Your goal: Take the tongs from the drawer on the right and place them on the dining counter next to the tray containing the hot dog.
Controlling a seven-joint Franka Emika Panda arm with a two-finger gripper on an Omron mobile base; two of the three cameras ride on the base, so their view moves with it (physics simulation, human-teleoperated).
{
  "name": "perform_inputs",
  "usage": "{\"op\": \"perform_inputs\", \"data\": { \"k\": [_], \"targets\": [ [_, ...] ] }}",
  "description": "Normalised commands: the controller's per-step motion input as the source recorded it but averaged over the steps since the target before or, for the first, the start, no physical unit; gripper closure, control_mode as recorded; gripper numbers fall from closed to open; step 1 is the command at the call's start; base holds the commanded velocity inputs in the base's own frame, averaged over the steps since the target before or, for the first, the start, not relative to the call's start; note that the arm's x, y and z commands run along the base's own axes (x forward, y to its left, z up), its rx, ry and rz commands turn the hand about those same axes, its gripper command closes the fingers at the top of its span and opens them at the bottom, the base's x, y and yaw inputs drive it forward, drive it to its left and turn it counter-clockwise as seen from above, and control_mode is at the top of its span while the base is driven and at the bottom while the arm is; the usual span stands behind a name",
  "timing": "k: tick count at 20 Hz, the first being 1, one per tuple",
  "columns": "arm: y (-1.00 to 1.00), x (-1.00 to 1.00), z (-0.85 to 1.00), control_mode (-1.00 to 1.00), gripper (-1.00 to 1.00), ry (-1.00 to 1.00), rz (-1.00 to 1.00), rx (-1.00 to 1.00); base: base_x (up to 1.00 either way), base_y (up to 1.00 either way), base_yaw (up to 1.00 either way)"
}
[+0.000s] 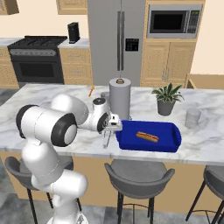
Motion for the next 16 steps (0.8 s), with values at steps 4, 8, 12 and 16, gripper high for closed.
{"op": "perform_inputs", "data": {
  "k": [4, 8, 12, 16],
  "targets": [
    [0.00, -0.19, 0.48, -1.00, -1.00, -0.17, 0.00, 0.00, 0.00, 0.00, 0.00],
    [0.04, -0.68, 0.52, -1.00, -1.00, -0.25, 0.00, 0.00, 0.00, 0.00, 0.00],
    [0.01, -1.00, 0.37, -1.00, -1.00, -0.32, 0.00, 0.00, 0.00, 0.00, 0.00],
    [0.00, -1.00, 0.19, -1.00, -1.00, -0.29, 0.00, -0.01, 0.00, 0.00, 0.00]
  ]
}}
